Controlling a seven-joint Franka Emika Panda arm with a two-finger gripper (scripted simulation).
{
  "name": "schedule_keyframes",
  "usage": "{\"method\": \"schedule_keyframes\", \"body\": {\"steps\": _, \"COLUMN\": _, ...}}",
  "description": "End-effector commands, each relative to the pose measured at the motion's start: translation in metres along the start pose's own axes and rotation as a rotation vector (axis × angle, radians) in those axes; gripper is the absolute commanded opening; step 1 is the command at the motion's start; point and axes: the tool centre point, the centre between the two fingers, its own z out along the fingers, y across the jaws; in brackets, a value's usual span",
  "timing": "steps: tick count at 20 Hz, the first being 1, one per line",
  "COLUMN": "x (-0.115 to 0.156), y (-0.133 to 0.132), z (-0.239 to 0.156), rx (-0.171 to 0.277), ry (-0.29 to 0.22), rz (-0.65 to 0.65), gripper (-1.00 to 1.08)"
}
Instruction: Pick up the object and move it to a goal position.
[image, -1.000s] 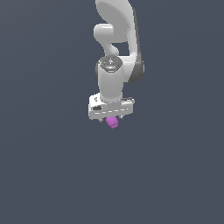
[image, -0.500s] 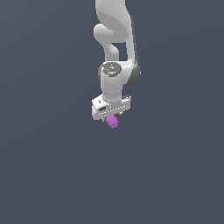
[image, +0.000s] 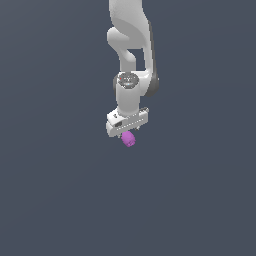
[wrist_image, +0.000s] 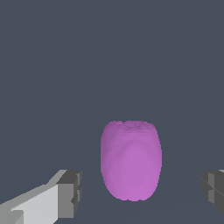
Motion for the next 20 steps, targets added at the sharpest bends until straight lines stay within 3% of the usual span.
{"method": "schedule_keyframes", "body": {"steps": 1, "x": 0.000, "y": 0.000, "z": 0.000, "rx": 0.000, "ry": 0.000, "rz": 0.000, "gripper": 1.00}}
{"method": "schedule_keyframes", "body": {"steps": 18, "x": -0.001, "y": -0.001, "z": 0.051, "rx": 0.000, "ry": 0.001, "rz": -0.005, "gripper": 1.00}}
{"method": "schedule_keyframes", "body": {"steps": 19, "x": -0.001, "y": -0.001, "z": 0.051, "rx": 0.000, "ry": 0.001, "rz": -0.005, "gripper": -1.00}}
{"method": "schedule_keyframes", "body": {"steps": 20, "x": -0.001, "y": -0.001, "z": 0.051, "rx": 0.000, "ry": 0.001, "rz": -0.005, "gripper": -1.00}}
